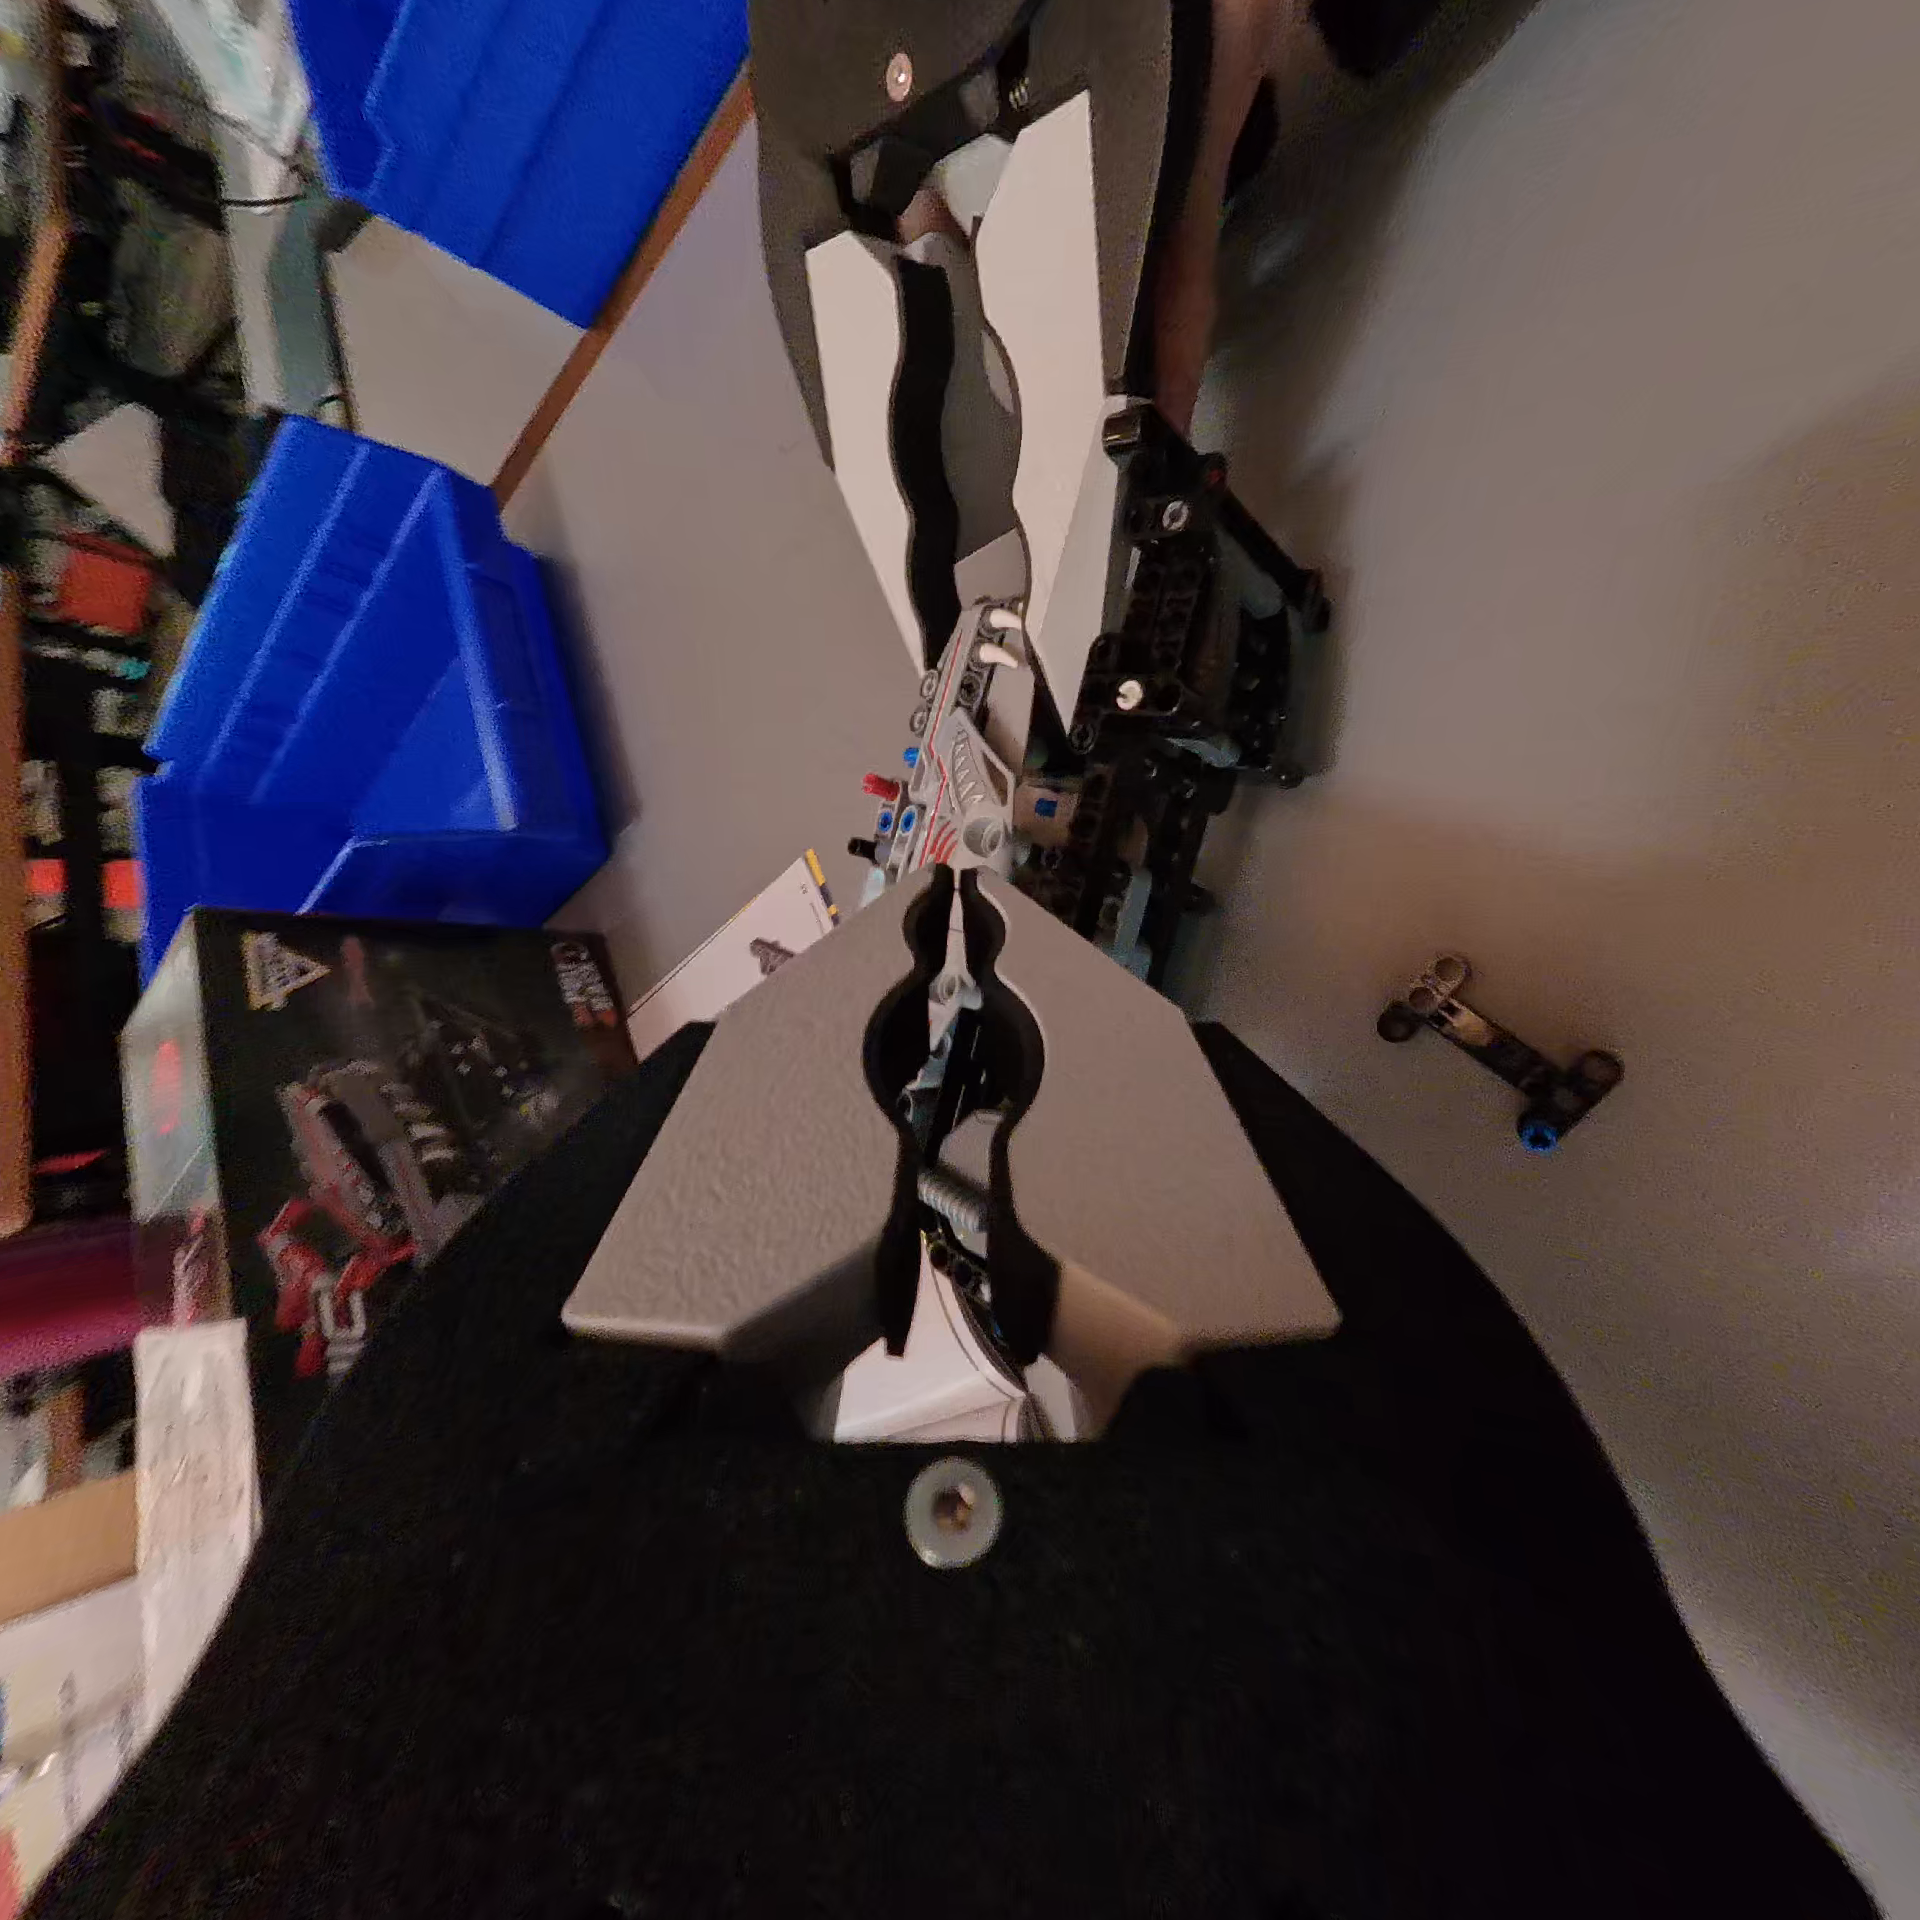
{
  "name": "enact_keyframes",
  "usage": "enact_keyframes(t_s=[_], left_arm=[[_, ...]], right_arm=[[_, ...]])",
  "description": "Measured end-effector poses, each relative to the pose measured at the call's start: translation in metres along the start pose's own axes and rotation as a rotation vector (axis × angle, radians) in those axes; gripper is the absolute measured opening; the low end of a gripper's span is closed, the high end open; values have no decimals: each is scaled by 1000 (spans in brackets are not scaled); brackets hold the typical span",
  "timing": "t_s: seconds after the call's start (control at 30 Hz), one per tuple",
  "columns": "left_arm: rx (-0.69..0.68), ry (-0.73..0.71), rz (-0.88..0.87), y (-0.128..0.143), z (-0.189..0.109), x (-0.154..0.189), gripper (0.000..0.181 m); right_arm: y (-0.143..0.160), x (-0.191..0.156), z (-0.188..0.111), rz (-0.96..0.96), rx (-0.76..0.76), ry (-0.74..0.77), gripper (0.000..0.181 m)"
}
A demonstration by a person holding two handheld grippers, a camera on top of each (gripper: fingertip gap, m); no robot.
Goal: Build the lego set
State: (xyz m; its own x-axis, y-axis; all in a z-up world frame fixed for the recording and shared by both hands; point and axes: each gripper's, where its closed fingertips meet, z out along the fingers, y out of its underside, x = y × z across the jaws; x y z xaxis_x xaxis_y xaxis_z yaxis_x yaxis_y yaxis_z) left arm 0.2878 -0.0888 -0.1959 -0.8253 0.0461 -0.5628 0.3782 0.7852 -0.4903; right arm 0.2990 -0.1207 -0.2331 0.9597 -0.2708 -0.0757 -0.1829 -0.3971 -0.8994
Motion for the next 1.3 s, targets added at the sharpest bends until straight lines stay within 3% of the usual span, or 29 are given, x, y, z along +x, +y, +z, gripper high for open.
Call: enact_keyframes(t_s=[0.4,0.67,0.77,0.9,1.03,1.3], left_arm=[[-55,386,172,3,20,3,1],[-68,513,181,3,20,8,0],[-80,541,162,3,20,8,0],[-93,536,166,3,20,8,0],[-93,490,168,3,20,9,0],[-98,447,56,2,20,8,0]], right_arm=[[4,5,2,48,-28,-23,30],[-2,8,2,19,7,-4,37],[-15,4,-1,80,93,-64,35],[-4,5,7,17,2,-43,33],[-8,11,10,-16,18,13,47],[-20,7,8,-9,44,-49,53]])
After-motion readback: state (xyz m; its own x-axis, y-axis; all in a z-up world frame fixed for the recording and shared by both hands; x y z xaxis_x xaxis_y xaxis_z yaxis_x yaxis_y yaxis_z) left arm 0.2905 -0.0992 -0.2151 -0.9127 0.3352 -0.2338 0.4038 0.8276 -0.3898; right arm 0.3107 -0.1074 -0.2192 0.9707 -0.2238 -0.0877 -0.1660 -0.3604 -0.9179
